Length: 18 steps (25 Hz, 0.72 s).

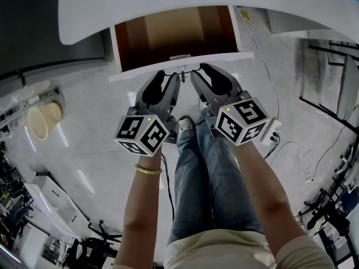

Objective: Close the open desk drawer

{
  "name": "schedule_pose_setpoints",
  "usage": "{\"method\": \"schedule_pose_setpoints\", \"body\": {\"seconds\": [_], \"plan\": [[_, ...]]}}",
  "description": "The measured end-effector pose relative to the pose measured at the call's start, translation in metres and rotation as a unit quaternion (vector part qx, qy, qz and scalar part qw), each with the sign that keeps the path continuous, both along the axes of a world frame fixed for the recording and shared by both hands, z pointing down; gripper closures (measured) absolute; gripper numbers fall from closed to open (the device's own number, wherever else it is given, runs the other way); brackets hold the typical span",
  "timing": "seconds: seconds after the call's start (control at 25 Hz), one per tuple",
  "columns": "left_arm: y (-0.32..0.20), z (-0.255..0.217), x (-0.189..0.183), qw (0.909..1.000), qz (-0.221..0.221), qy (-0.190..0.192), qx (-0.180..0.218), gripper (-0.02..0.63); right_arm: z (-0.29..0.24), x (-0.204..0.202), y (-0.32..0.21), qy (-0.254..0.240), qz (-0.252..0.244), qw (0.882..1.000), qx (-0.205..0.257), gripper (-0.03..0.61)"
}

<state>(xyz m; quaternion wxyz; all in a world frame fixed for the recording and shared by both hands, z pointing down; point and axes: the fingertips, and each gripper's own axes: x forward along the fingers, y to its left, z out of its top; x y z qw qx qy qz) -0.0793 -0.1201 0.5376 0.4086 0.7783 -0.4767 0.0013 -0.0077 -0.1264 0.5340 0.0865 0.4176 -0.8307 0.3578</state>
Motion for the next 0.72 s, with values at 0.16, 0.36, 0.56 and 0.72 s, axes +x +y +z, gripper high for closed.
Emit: {"method": "schedule_pose_setpoints", "body": {"seconds": [0.16,0.36,0.56,0.72], "plan": [[-0.007,-0.002,0.000,1.0000,-0.005,0.001,0.002,0.446,-0.002,0.000,-0.007,-0.002,-0.002,1.000,0.002,0.426],[-0.017,-0.002,0.000,1.0000,-0.008,0.001,0.005,0.445,-0.002,0.001,-0.017,-0.003,-0.006,1.000,0.005,0.426],[-0.026,-0.002,0.000,0.9999,-0.013,0.001,0.005,0.445,-0.002,0.000,-0.026,-0.002,-0.010,1.000,0.006,0.426],[-0.028,-0.001,0.000,0.9999,-0.016,0.002,0.005,0.445,0.000,0.001,-0.028,0.000,-0.011,1.000,0.006,0.426]]}}
